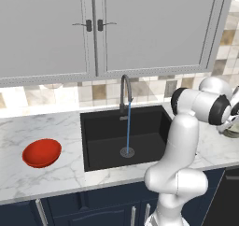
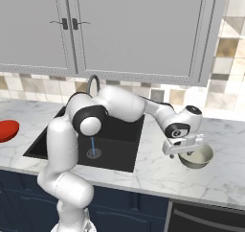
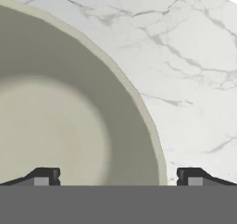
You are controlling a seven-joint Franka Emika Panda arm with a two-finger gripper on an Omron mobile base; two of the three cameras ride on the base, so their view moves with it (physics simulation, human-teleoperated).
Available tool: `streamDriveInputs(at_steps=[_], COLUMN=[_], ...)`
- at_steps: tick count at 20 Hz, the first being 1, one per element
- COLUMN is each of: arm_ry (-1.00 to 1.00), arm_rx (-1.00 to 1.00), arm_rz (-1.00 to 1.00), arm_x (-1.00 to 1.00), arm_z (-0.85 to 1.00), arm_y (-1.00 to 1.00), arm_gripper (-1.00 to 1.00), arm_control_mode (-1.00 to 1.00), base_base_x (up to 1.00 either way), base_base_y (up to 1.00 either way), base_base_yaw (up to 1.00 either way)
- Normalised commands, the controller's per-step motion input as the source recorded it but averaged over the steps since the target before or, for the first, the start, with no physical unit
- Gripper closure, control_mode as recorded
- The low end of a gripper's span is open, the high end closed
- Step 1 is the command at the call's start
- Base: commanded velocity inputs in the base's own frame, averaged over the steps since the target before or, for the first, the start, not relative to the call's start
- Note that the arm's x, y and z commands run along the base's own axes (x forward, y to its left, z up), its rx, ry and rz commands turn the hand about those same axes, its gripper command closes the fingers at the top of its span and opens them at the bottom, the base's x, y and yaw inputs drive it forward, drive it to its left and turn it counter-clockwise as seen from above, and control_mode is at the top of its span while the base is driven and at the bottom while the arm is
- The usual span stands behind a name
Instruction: Rinse each bowl for a few seconds and place them down in the sink or on the counter.
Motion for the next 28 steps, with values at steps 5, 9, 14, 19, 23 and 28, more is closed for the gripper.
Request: streamDriveInputs(at_steps=[5, 9, 14, 19, 23, 28], arm_ry=[0.0, 0.0, -0.02, 0.0, 0.0, -0.13], arm_rx=[0.0, 0.0, 0.0, -0.01, 0.0, -0.14], arm_rz=[0.02, 0.06, 0.07, 0.02, 0.01, 0.09], arm_x=[0.26, 0.36, 0.03, -0.04, -0.14, -0.26], arm_z=[-0.44, -0.36, -0.03, -0.02, -0.07, 0.26], arm_y=[-0.04, -0.16, -0.06, 0.06, 0.1, 0.28], arm_gripper=[-1.0, 1.0, 1.0, 1.0, 1.0, 1.0], arm_control_mode=[-1.0, -1.0, -1.0, -1.0, -1.0, -1.0], base_base_x=[0.0, 0.0, 0.0, 0.0, 0.0, 0.0], base_base_y=[0.0, 0.0, 0.0, 0.0, 0.0, 0.0], base_base_yaw=[0.0, 0.0, 0.0, 0.0, 0.0, 0.0])
